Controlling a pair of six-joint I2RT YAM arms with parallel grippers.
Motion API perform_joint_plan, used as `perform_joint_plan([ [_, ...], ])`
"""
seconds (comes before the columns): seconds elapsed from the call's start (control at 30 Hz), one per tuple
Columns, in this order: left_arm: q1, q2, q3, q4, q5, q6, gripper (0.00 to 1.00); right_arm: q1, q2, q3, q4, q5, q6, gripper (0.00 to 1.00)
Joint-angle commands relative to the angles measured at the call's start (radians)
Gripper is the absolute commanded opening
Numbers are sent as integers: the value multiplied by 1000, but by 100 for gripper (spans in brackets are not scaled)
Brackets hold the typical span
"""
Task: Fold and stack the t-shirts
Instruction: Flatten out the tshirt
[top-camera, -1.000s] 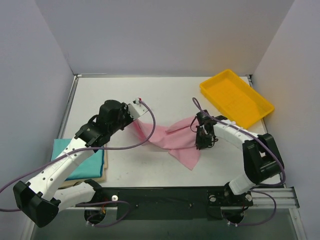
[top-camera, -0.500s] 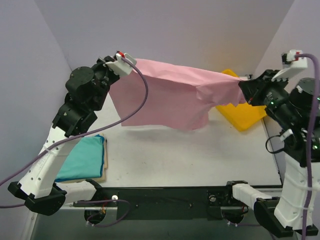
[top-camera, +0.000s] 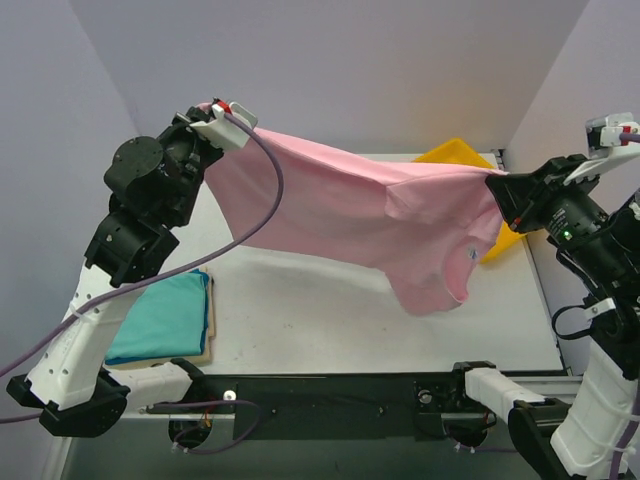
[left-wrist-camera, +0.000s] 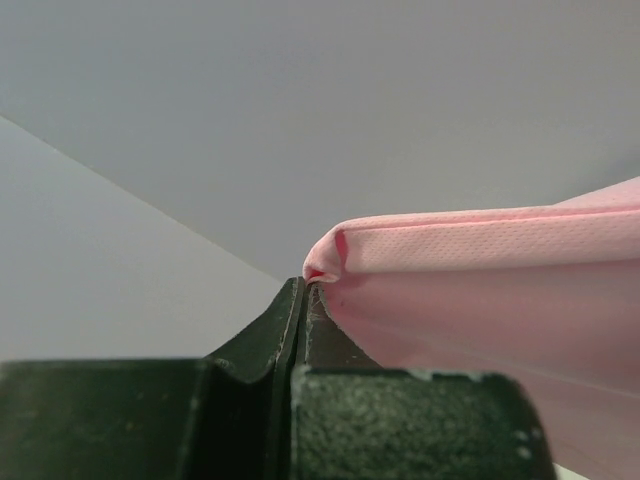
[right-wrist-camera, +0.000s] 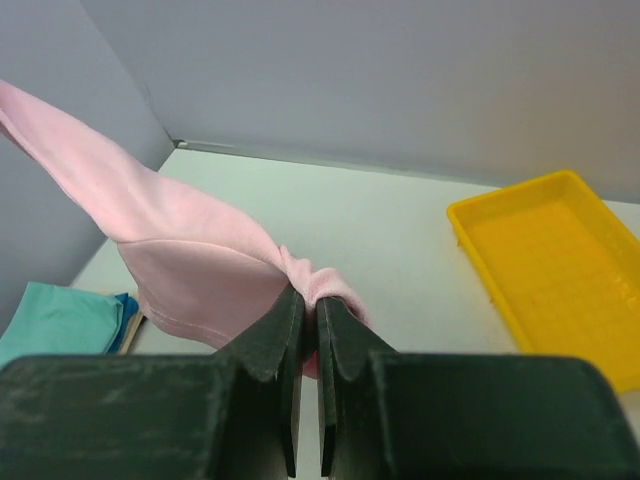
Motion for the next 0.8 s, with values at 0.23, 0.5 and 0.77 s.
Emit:
perform_joint_plan([
  [0.23, 51, 167, -62, 118, 81, 53, 0, -13, 392, 53, 204, -165, 112, 0],
  [0.5, 200, 485, 416, 102, 129, -3, 0, -103, 682, 331, 507, -264, 422, 0],
  [0.77, 278, 530, 556, 8, 164, -34, 0, -175, 653, 219, 653, -362, 519, 0],
])
